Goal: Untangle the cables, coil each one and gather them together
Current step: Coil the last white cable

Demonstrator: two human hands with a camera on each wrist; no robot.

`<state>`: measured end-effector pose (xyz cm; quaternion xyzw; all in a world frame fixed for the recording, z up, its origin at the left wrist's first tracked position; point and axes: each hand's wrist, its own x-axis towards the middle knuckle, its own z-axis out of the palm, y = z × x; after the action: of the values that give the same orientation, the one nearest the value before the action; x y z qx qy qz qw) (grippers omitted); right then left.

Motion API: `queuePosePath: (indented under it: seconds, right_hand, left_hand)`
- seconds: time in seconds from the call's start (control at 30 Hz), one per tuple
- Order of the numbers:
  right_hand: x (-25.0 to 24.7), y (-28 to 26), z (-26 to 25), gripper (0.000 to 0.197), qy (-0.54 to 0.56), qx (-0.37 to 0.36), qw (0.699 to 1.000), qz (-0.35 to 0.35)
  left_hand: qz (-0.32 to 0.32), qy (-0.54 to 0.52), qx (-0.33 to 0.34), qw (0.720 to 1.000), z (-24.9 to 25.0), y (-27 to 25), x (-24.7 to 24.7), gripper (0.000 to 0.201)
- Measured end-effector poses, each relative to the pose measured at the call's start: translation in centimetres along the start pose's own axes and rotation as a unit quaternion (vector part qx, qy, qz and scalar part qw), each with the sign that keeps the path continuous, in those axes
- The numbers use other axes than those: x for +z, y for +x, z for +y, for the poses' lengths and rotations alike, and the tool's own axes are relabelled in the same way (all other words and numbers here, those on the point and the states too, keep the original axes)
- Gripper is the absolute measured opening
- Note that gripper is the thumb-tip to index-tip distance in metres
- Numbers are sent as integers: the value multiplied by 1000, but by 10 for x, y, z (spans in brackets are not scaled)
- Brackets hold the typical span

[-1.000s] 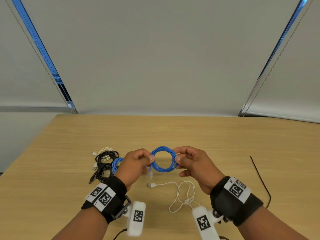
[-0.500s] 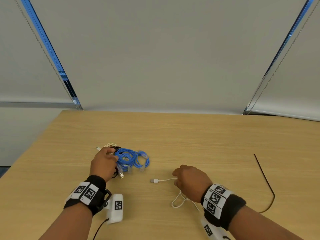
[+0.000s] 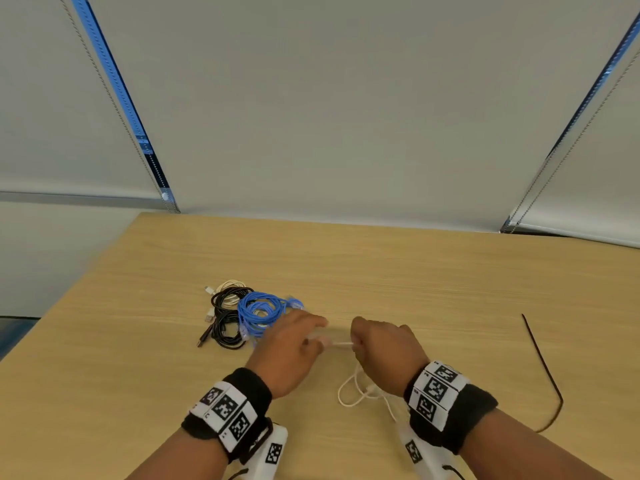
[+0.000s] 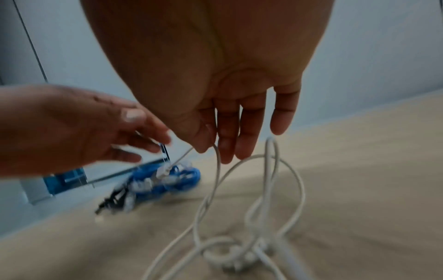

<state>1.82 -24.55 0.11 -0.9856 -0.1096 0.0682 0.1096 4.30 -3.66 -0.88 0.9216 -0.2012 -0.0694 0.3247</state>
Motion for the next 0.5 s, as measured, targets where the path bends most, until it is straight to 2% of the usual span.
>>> queuePosePath:
  seconds: [0.03, 0.1, 0.17, 0.23, 0.3, 0.37, 0.43, 0.5]
  right_hand:
    - [-8, 0, -1, 3, 12, -15, 1000, 21]
    - [-23, 1, -2, 7, 38, -32, 997, 59]
    - [-35, 0, 0, 7, 75, -36, 993, 87]
    - [-42, -1, 4, 9, 107, -33, 989, 94]
    - [-45, -5, 10, 12, 112, -17, 991, 77]
    - [-44, -9, 19, 11, 99, 4, 994, 47]
    - [-42, -14, 27, 11, 84, 20, 996, 12]
    - [-38, -16, 33, 13, 94, 36, 995, -10]
  left_hand:
    - [-30, 24, 14, 999, 6, 0, 5, 35]
    - [-42, 25, 20, 999, 17, 2, 6, 30]
    - [-41, -43, 3, 998, 22, 4, 2, 22]
    - [-33, -148, -20, 988, 27, 8, -6, 25]
    - [-16, -292, -40, 955, 32, 11, -19, 31]
    - [12, -420, -48, 906, 36, 15, -33, 35]
    - [41, -491, -50, 869, 40, 20, -45, 36]
    - [62, -528, -46, 846, 43, 22, -51, 36]
